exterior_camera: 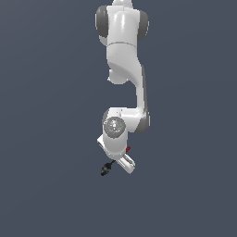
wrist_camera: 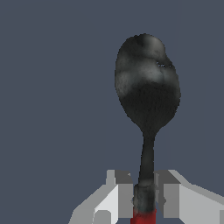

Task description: Pick up the object and move it to a goal position.

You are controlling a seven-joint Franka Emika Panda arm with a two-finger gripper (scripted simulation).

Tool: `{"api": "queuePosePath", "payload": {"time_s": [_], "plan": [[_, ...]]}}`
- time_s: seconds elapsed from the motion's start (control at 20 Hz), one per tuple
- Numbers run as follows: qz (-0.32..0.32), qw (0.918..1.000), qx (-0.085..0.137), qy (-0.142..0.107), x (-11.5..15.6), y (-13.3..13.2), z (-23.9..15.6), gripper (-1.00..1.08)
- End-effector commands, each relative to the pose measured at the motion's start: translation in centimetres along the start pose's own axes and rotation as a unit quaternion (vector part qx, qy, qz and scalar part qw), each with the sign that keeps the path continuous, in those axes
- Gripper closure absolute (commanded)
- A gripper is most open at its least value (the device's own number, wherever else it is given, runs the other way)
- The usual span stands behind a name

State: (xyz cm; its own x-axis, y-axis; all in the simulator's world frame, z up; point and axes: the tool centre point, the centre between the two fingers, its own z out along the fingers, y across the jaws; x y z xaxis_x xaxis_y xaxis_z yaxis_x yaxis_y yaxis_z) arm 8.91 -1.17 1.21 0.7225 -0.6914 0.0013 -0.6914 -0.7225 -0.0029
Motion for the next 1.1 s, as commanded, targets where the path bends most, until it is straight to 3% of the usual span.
{"api": "queuePosePath", "payload": {"time_s": [0.0, 0.6, 1.05], "plan": [[0.001, 1.0000, -0.001, -0.001, 0.0, 0.2, 0.2, 1.08], [0.000, 1.0000, 0.000, 0.000, 0.1, 0.3, -1.0, 1.08], [0.000, 1.0000, 0.000, 0.000, 0.8, 2.0, -6.3, 1.08]]}}
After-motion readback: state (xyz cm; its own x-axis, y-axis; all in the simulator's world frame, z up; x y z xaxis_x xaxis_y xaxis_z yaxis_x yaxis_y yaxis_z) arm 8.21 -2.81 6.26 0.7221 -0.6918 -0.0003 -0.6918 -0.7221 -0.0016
